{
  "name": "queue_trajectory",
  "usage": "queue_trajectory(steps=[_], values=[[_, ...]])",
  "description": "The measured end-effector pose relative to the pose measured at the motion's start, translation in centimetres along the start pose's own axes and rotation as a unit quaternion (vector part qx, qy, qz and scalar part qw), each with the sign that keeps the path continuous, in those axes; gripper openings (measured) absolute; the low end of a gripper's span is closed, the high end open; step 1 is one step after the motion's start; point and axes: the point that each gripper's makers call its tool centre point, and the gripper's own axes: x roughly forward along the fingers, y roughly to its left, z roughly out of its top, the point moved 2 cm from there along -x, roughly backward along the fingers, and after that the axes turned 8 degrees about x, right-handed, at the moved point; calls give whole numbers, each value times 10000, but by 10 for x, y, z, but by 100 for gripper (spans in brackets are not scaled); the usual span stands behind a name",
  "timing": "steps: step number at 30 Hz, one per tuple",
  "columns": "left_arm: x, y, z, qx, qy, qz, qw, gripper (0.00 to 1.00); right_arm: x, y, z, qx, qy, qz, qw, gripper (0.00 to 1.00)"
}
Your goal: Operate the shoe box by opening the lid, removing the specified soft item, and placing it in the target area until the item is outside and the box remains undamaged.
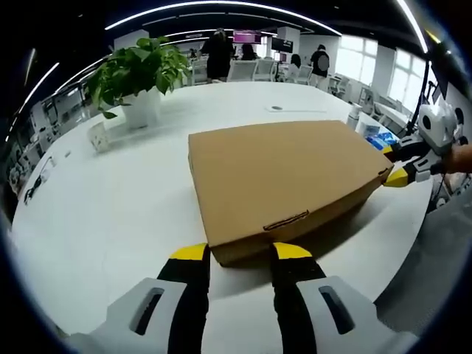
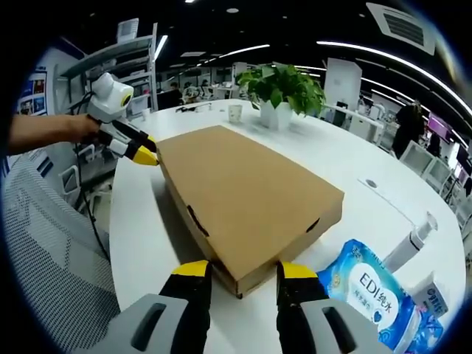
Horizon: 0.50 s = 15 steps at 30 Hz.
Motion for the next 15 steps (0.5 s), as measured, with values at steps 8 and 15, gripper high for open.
queue_trajectory(steps=[8,15], values=[[11,3,10,-26,-9,-3,10000,32,6,-13,7,-1,33,-23,10000,32],[19,7,18,-20,-13,-34,10000,31,11,-23,11,5,44,-56,10000,32]])
